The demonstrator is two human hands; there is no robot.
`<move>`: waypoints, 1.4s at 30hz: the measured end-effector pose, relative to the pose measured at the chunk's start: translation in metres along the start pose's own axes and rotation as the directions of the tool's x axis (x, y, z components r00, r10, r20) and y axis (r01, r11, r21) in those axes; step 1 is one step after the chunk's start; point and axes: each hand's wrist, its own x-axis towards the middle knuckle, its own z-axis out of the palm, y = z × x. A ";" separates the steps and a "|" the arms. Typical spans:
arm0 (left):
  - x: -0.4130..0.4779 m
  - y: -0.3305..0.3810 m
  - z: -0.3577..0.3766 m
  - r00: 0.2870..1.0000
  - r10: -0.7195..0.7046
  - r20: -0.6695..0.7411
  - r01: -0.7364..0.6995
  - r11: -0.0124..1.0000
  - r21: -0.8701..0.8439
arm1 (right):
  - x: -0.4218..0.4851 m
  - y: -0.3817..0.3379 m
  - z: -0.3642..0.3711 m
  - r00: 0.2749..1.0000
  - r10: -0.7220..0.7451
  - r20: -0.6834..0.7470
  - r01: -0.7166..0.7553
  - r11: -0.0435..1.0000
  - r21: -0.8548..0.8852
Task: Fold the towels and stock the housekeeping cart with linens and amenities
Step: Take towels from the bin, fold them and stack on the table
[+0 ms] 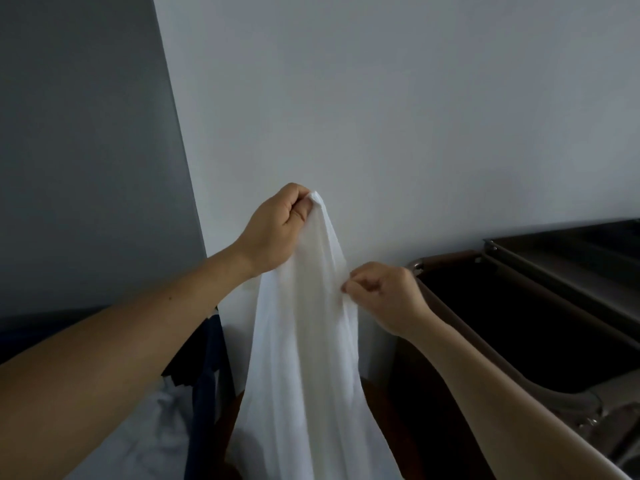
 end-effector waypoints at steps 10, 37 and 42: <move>-0.006 0.005 0.001 0.996 0.069 0.052 -0.069 0.998 0.002 | -0.006 -0.010 0.010 0.985 0.086 0.150 -0.106 0.986 0.131; 0.027 -0.031 -0.014 0.986 0.053 -0.156 -0.036 0.993 0.110 | -0.023 0.029 0.013 0.953 0.145 0.265 -0.133 0.989 -0.062; 0.040 -0.059 -0.033 0.949 -0.048 -0.311 0.068 0.996 0.054 | -0.007 0.017 -0.019 0.997 0.041 -0.069 -0.017 0.948 0.318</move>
